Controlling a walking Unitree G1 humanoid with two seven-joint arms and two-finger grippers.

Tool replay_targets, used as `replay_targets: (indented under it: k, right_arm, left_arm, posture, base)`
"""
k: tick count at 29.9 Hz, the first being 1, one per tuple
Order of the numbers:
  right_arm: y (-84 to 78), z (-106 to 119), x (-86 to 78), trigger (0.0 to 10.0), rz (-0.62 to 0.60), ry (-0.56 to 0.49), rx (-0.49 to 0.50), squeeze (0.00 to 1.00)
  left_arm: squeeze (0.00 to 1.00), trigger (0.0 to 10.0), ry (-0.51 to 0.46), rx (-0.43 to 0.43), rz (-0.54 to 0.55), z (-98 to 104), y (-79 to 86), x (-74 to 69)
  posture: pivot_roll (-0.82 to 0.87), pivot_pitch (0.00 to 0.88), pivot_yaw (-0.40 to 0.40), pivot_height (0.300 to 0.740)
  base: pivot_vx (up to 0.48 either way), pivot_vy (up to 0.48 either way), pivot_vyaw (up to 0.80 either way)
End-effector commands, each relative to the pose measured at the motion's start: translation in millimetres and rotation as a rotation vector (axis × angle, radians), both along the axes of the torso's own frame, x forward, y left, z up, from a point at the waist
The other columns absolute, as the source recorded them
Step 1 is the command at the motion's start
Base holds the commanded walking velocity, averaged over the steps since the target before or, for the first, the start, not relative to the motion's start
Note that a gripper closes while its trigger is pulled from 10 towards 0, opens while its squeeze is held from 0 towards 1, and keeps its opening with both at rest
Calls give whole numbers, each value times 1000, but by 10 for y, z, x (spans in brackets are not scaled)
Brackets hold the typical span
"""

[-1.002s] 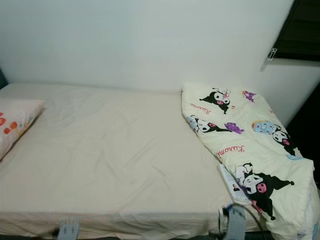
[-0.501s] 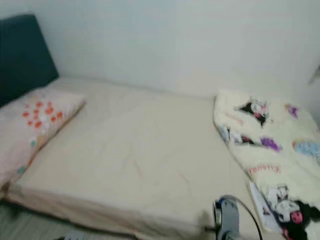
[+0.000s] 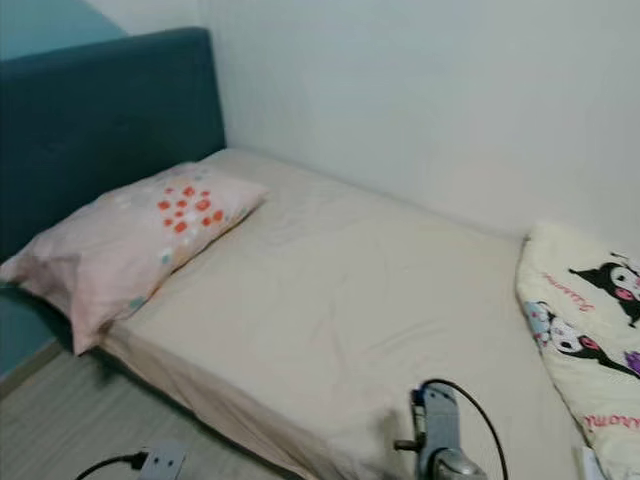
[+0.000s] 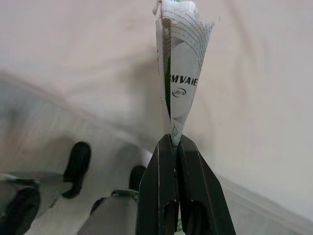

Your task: Clean up the room

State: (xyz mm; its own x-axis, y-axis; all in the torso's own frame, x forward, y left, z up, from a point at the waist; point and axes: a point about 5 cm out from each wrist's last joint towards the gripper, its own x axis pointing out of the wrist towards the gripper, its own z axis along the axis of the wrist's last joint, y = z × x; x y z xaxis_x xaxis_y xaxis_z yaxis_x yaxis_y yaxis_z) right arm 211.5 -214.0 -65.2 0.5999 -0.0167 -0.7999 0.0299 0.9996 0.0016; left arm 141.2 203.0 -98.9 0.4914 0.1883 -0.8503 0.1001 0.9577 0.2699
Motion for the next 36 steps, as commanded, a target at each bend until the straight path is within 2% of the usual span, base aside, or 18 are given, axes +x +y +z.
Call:
replay_targets:
  k: [1, 8, 15, 18, 19, 20, 21, 23, 25, 26, 27, 29, 30, 31, 32, 34, 35, 36]
  right_arm:
    - [-58, -23, -60, 10000, 2, 22, -19, 0]
    - [-60, -37, -86, 10000, 7, 29, -22, 0]
    - [-33, -55, -111, 10000, 15, 33, -20, 0]
    - [-14, -46, -90, 10000, -1, 14, -2, 0]
    - [-19, -1, -15, 10000, -25, -24, 8, 0]
    - [-43, 123, 171, 10000, -70, -111, 32, 0]
    - [-43, 123, 171, 10000, -70, -111, 32, 0]
    - [-120, 457, 574, 10000, -104, -296, 61, 0]
    - [-237, 890, 961, 10000, -113, -489, 63, 0]
    - [-237, 890, 961, 10000, -113, -489, 63, 0]
    - [-287, 1073, 1092, 10000, -111, -560, 60, 0]
    - [-417, 1707, 1443, 10000, -76, -781, 36, 0]
    - [-417, 1707, 1443, 10000, -76, -781, 36, 0]
    - [-474, 2113, 1601, 10000, -51, -909, 19, 0]
    - [-474, 2113, 1601, 10000, -51, -909, 19, 0]
    - [-528, 2623, 1734, 10000, -18, -1063, 1, 0]
    - [-528, 2623, 1734, 10000, -18, -1063, 1, 0]
    - [-528, 2723, 1755, 10000, -6, -1094, 6, 0]
  left_arm:
    - [0, 10000, 33, 10, -6, -35, -3, -94]
    - [0, 10000, 41, 32, -7, -42, 34, -136]
    - [0, 10000, 21, 50, -16, -23, 48, -93]
    - [0, 10000, 3, 62, -11, 6, 87, -29]
    - [0, 10000, -30, 63, 7, 41, 114, 47]
    - [0, 10000, -115, 61, 38, 134, 156, 239]
    - [0, 10000, -115, 61, 38, 134, 156, 239]
    - [0, 10000, -323, 40, 100, 416, 239, 711]
    - [0, 10000, -568, 39, 98, 869, 337, 1250]
    - [0, 10000, -568, 39, 98, 869, 337, 1250]
    - [0, 10000, -661, 47, 85, 1078, 374, 1443]
    - [0, 10000, -937, 98, 19, 1822, 490, 1943]
    - [0, 10000, -937, 98, 19, 1822, 490, 1943]
    - [0, 10000, -1094, 139, -25, 2310, 543, 2155]
    - [0, 10000, -1094, 139, -25, 2310, 543, 2155]
    - [0, 10000, -1282, 183, -74, 2938, 586, 2326]
    - [0, 10000, -1282, 183, -74, 2938, 586, 2326]
    - [0, 10000, -1324, 197, -89, 3081, 589, 2351]
  posture:
    - [38, 0, -103, 740]
    - [36, 0, -99, 740]
    - [41, 0, -93, 740]
    - [43, 0, -85, 740]
    - [42, 0, -80, 740]
    - [42, 0, -77, 740]
    - [42, 0, -77, 740]
    - [37, 0, -64, 740]
    - [39, 3, -66, 740]
    - [39, 3, -66, 740]
    - [39, 3, -66, 740]
    - [35, 8, -74, 740]
    - [35, 8, -74, 740]
    - [27, 5, -73, 740]
    - [27, 5, -73, 740]
    - [18, 0, -72, 740]
    - [18, 0, -72, 740]
    - [14, 0, -72, 740]
  base:
    - [0, 0, 800]
    - [0, 0, 800]
    - [0, 0, 800]
    - [0, 0, 796]
    - [0, 0, 788]
    - [0, 0, 788]
    - [0, 0, 788]
    - [0, 0, 788]
    - [0, 0, 788]
    - [0, 0, 788]
    - [0, 0, 788]
    - [0, 0, 784]
    - [0, 0, 781]
    - [0, 0, 781]
    - [0, 0, 781]
    - [0, 0, 781]
    - [0, 0, 781]
    - [0, 0, 781]
